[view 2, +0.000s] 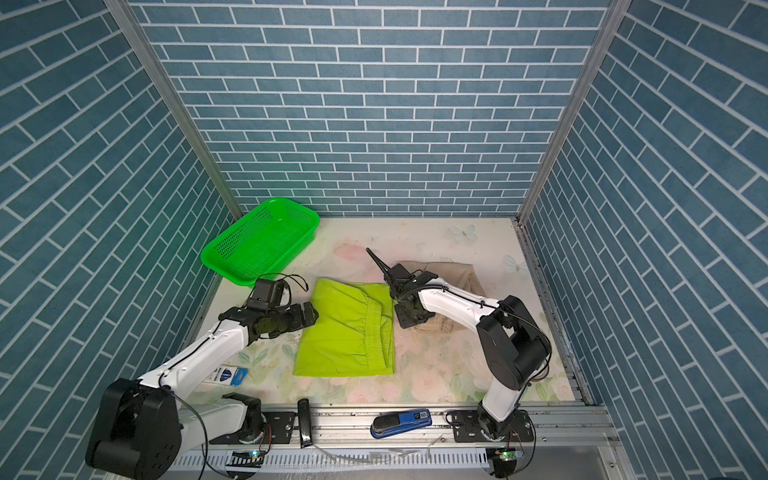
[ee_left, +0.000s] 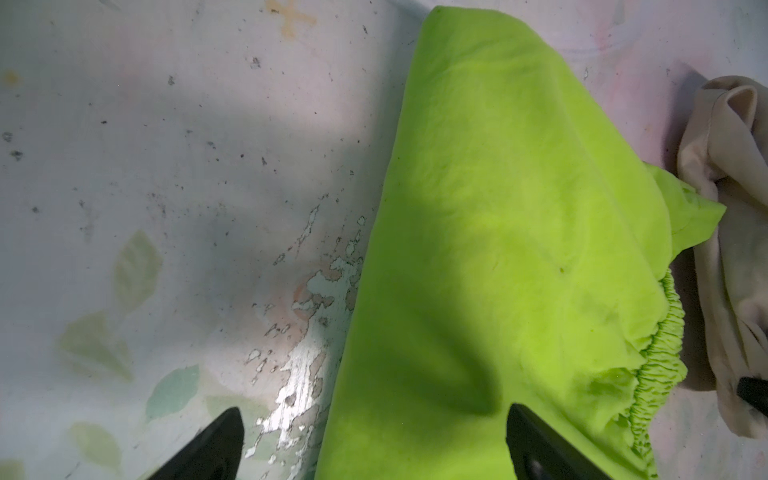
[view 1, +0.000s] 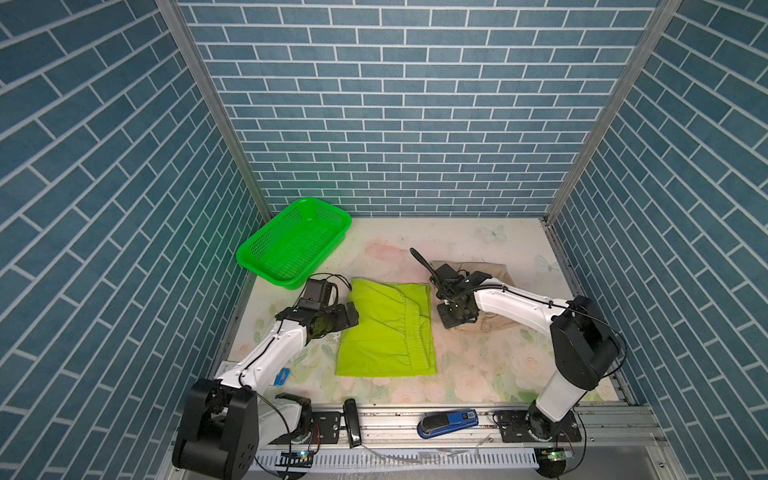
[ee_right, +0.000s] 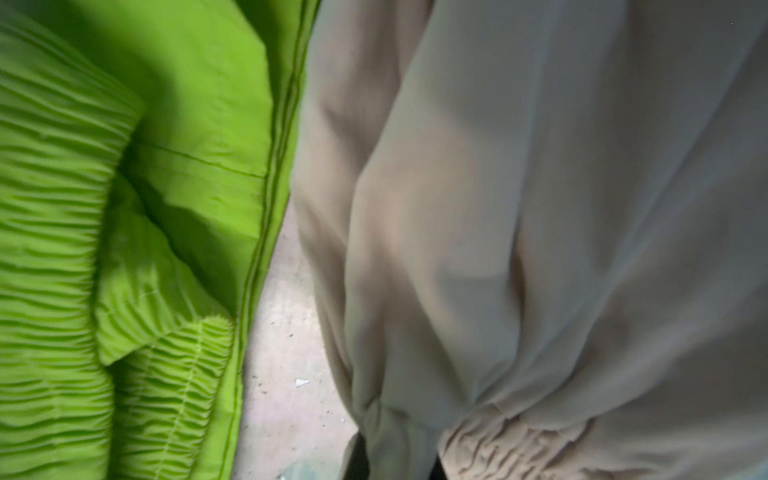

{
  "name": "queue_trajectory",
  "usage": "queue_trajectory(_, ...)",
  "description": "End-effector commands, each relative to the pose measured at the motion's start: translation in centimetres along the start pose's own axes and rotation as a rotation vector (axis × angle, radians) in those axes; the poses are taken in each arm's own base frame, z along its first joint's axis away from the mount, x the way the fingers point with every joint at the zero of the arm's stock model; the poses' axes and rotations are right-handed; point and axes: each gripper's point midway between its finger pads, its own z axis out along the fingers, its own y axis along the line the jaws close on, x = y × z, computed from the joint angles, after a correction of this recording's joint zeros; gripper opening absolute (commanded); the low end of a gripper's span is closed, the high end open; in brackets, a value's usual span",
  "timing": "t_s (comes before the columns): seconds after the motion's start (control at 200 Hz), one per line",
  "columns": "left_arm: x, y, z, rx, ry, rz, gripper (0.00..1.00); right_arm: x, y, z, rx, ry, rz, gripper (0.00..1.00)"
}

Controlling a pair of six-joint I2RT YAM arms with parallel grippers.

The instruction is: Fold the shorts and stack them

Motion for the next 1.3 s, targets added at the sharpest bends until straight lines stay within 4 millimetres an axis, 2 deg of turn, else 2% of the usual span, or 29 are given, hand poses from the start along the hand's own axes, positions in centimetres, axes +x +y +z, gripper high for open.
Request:
queue_trajectory(0.0, -1.2, -0.4, -0.4, 0.012, -0.036, 0.020, 1.00, 1.1, 1.3, -2.3, -0.077, 0.015, 0.044, 0.32)
queue_trajectory(0.13, -1.1, 0.3, -0.5, -0.002, -0.050, 0.013, 1.00, 1.0, 1.0, -5.1, -0.102, -0.033, 0.056, 0.54)
queue_trajectory(0.2, -1.1, 0.5, -0.3, 0.013, -0.056, 0.001, 1.00, 0.7, 1.4, -6.4, -0.141, -0.072, 0.056, 0.60)
queue_trajectory(0.285, -1.1, 0.4, -0.2, 0.044, -0.069, -0.007, 1.00, 0.3, 3.6, -7.1, -0.275, -0.130, 0.039, 0.64)
queue_trajectory(0.395, -0.9, 0.5, 0.2, 0.059, -0.067, -0.022, 1.00, 0.1, 7.9, -7.3, -0.509, -0.187, 0.026, 0.70)
queue_trajectory(0.49, -0.4, 0.2, 0.6, 0.088, -0.053, -0.032, 1.00, 0.1, 9.6, -5.9, -0.607, -0.191, 0.071, 0.72)
queue_trajectory(0.585, 0.3, 0.4, 1.0, 0.093, -0.039, -0.048, 1.00, 0.8, 10.2, -4.1, -0.598, -0.160, 0.073, 0.74)
queue_trajectory(0.705, 1.4, 1.1, 1.4, 0.083, -0.012, -0.063, 1.00, 1.8, 9.9, -2.1, -0.547, -0.105, 0.088, 0.75)
queue_trajectory(0.87, 2.2, 1.7, 1.9, 0.073, 0.008, -0.074, 1.00, 2.7, 9.5, -0.3, -0.506, -0.059, 0.116, 0.78)
queue_trajectory(1.135, 1.7, 0.8, 2.5, 0.112, 0.035, -0.084, 1.00, 3.2, 9.3, 2.4, -0.466, -0.025, 0.126, 0.79)
queue_trajectory(1.295, 1.8, 0.6, 3.1, 0.123, 0.051, -0.087, 1.00, 3.2, 9.6, 3.4, -0.476, -0.031, 0.121, 0.80)
